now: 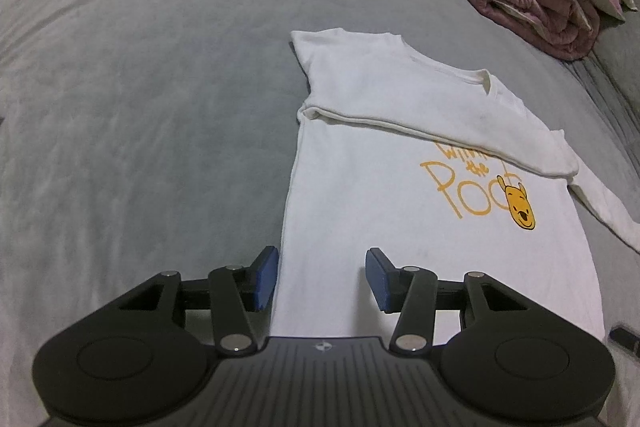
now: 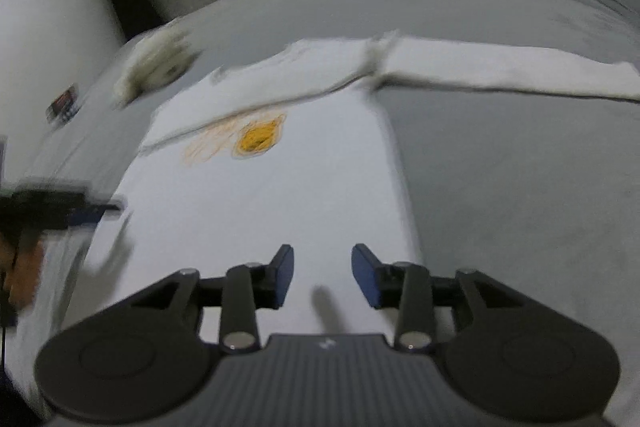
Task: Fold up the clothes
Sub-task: 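Swing the right gripper toward the extended white sleeve cuff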
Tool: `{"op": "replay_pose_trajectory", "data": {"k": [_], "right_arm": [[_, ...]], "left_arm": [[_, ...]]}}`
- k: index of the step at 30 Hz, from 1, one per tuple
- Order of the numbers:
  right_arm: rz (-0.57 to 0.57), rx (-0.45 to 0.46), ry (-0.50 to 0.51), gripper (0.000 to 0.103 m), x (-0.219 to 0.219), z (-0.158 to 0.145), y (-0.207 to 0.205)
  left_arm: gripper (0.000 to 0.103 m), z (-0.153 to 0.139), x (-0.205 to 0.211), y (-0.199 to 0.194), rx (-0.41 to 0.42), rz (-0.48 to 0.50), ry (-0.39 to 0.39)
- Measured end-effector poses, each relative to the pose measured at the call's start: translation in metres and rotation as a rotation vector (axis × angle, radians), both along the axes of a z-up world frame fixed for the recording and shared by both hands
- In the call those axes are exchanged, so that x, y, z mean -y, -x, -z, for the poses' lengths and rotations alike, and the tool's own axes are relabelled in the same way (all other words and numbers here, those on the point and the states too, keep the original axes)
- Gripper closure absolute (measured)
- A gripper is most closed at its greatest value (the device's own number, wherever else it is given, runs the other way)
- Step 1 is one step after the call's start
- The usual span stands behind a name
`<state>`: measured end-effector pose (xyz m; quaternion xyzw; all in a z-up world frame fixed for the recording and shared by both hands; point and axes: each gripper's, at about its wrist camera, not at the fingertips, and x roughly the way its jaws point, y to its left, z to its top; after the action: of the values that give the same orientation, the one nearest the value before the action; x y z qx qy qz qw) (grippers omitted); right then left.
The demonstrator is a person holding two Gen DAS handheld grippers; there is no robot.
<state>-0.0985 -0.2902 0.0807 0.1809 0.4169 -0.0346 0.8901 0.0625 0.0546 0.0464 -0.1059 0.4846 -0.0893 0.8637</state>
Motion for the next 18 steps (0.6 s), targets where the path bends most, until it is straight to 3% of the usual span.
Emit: {"op": "replay_pose_trajectory", "data": {"k": [9, 18], "right_arm": [[0.398, -0.061, -0.023, 0.057, 0.107, 0.032, -0.042], [0.520, -0.028, 0.015, 0.052, 0.154, 0.039, -0.068]], "left_arm": [[0.056, -0.001, -0.001, -0.006, 0.018, -0.011, -0.010], [0.056, 0.002, -0.001, -0.008, 0.021, -0.014, -0.014]]}}
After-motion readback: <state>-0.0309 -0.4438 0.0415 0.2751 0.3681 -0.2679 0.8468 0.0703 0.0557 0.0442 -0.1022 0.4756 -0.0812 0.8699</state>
